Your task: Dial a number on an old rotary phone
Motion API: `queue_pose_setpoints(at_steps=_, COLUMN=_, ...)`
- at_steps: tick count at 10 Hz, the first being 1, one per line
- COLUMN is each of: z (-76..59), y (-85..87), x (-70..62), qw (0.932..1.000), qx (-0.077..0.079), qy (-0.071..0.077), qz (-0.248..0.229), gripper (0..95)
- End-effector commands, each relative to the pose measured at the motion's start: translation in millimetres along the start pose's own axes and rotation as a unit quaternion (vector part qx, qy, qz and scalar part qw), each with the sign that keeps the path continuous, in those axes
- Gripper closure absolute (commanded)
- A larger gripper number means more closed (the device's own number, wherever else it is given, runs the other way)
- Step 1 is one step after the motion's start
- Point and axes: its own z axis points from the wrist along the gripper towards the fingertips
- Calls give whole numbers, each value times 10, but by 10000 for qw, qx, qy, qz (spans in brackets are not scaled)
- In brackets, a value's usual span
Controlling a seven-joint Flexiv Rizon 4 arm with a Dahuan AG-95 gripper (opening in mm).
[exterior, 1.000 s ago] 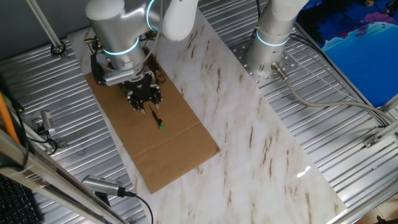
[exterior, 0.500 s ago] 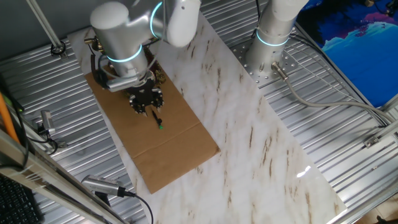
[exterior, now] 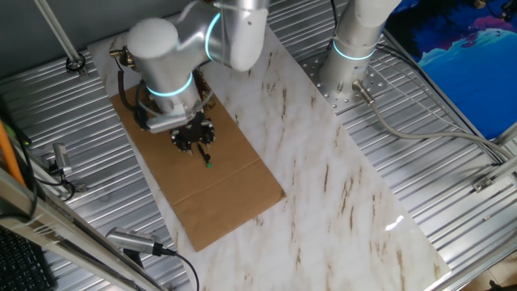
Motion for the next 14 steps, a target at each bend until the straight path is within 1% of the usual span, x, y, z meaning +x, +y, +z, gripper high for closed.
queue_pose_setpoints(at_steps=1, z=29, y=-18, x=6, qw=9998, qx=31, qy=171, qz=-47, gripper=570)
queue_pose_setpoints(at_steps=2, z=44, y=-33, x=12, qw=9998, qx=36, qy=200, qz=-50, gripper=570)
queue_pose_setpoints(at_steps=3, z=73, y=-63, x=28, qw=9996, qx=49, qy=268, qz=-72, gripper=570)
queue_pose_setpoints(at_steps=5, z=79, y=-69, x=35, qw=9996, qx=48, qy=260, qz=-60, gripper=570)
queue_pose_setpoints(at_steps=7, z=77, y=-66, x=38, qw=9997, qx=42, qy=221, qz=-65, gripper=570)
queue_pose_setpoints(at_steps=10, z=61, y=-25, x=77, qw=9998, qx=29, qy=48, qz=-167, gripper=570)
queue_pose_setpoints(at_steps=11, z=55, y=12, x=107, qw=9997, qx=10, qy=-120, qz=-193, gripper=570)
queue_pose_setpoints(at_steps=12, z=39, y=40, x=135, qw=9996, qx=-5, qy=-228, qz=-195, gripper=570)
queue_pose_setpoints(at_steps=13, z=31, y=50, x=146, qw=9994, qx=-13, qy=-289, qz=-202, gripper=570)
queue_pose_setpoints(at_steps=14, z=18, y=70, x=166, qw=9990, qx=-23, qy=-391, qz=-224, gripper=570)
